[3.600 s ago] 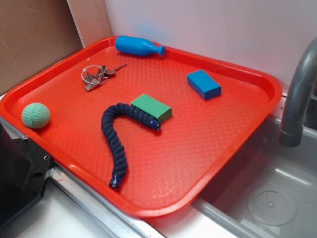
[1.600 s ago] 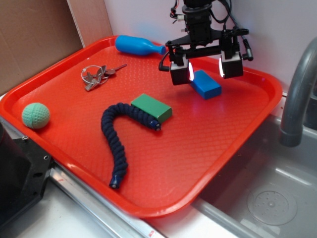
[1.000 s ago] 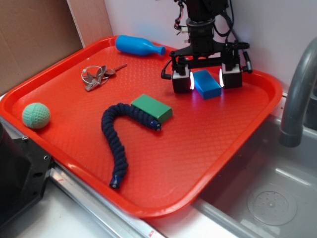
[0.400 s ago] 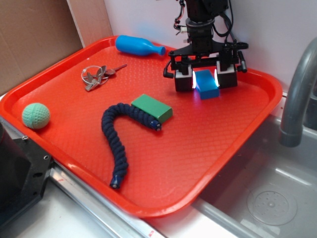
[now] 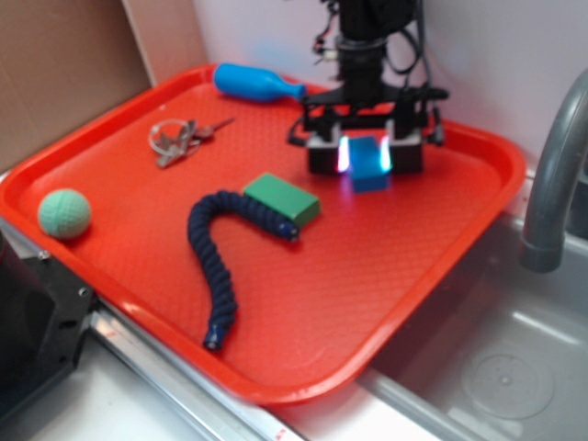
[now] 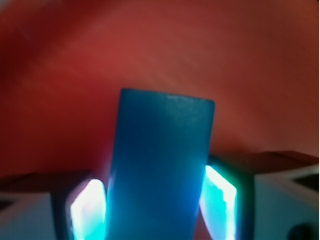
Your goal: Grab the blue block.
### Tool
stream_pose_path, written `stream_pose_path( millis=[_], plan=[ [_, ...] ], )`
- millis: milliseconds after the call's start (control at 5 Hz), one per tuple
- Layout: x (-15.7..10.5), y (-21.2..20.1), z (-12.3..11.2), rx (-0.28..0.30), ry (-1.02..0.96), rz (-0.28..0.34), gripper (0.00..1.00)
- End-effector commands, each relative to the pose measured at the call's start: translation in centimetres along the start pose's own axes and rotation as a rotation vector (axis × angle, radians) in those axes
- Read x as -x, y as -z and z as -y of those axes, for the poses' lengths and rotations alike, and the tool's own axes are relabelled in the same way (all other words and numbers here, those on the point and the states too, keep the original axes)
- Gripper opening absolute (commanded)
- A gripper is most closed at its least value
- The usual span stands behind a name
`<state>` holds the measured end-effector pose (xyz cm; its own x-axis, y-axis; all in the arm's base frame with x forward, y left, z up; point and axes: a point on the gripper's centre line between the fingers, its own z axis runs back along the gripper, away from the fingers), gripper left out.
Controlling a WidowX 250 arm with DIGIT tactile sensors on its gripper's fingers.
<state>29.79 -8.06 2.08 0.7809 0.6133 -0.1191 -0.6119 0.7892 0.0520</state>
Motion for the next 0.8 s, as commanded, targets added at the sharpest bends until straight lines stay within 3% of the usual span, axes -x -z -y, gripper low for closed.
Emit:
stream_pose_path(
  millis=[0, 200, 400, 600],
  plan=[
    [-1.2, -11.5, -6.2, 0.171, 0.532, 0.210, 0.00],
    [-1.7, -16.1, -9.6, 0.247, 0.677, 0.254, 0.00],
    [-1.3, -19.7, -11.5, 0.255, 0.585, 0.246, 0.00],
    [-1.1, -18.5, -10.7, 0.186, 0.549, 0.189, 0.00]
  ],
)
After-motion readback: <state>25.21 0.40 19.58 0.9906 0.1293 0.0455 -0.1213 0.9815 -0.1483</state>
